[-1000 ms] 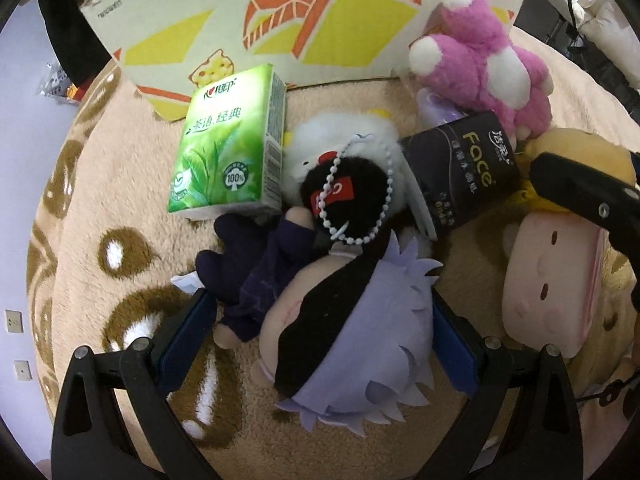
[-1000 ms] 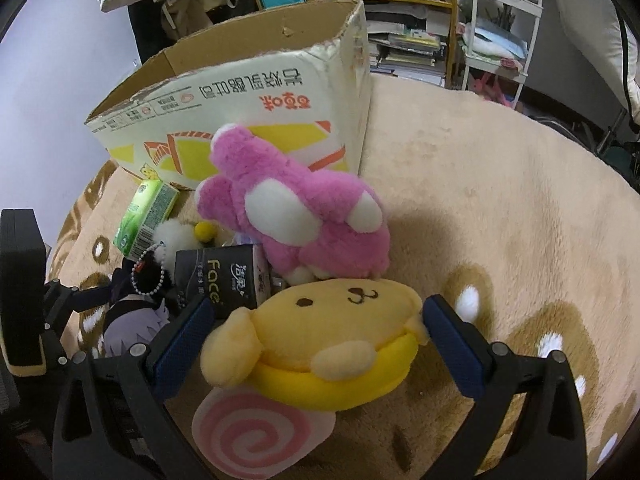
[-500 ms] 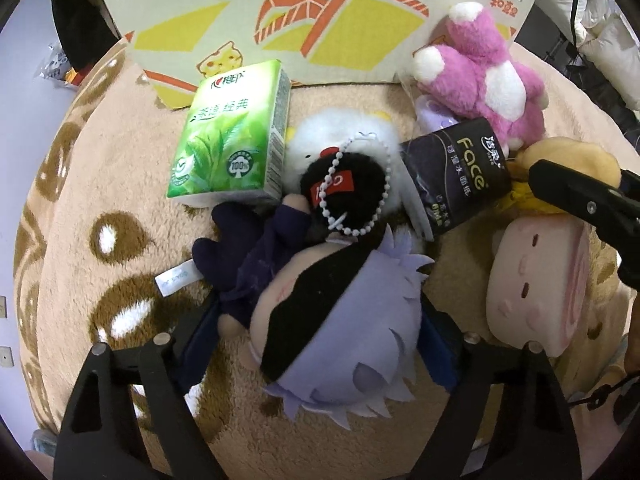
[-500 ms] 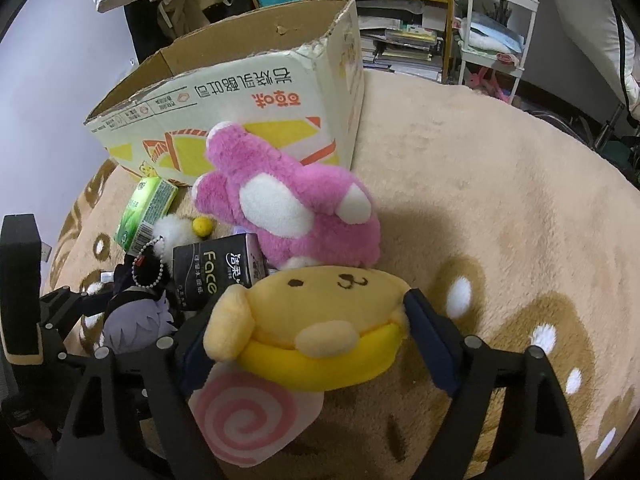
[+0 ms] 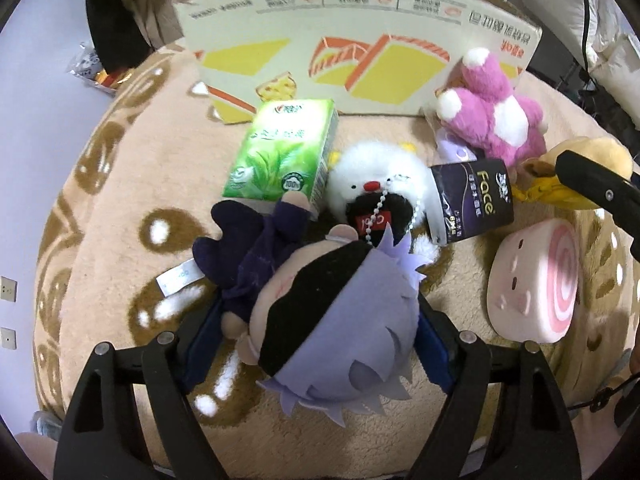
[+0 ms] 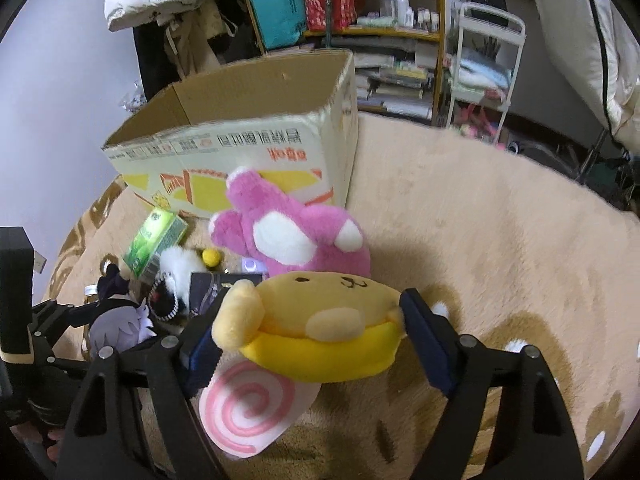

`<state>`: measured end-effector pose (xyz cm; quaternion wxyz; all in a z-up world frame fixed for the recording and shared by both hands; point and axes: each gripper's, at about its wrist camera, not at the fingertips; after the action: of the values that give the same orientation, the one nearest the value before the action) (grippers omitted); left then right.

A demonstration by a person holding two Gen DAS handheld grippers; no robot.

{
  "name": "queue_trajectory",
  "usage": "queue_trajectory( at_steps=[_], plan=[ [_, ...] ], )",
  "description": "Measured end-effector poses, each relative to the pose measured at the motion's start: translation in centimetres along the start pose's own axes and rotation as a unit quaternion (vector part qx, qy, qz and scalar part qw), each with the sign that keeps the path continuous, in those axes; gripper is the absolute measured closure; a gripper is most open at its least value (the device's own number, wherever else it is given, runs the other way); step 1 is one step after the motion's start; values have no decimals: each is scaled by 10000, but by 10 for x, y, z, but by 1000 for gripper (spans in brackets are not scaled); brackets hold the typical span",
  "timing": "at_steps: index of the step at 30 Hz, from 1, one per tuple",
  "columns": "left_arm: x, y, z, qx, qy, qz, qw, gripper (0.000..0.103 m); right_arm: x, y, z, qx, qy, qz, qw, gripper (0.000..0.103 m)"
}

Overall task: Organize soft objects
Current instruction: 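Lift the doll with the left tool while the right tool carries the yellow plush over the box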

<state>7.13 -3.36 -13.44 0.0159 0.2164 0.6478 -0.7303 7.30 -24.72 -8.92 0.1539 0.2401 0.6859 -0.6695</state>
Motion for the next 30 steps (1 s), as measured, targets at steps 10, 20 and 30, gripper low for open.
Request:
queue_trajectory(
  at_steps=[10,20,30],
  plan=[
    [1,-49,-2,-272,-285,754,9964,20,-3,-48,-6,217,-150,1013,9945,17],
    [0,-104,0,-598,-92,2181,9740,20,-8,-85,-8,308,-134,1906,9811,17],
    [-6,-147,10,-715,289,3096,9477,20,-29,-107,-12,197,-177,2347,9717,17]
  ],
)
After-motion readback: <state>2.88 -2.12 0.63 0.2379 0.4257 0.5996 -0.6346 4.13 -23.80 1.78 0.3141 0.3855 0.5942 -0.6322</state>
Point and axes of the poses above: each gripper's, at about its wrist camera, not at the fingertips, and y roughly the way its jaws point, z to its right, x to its underside, and after that the axes turned 8 degrees about x, right-handed
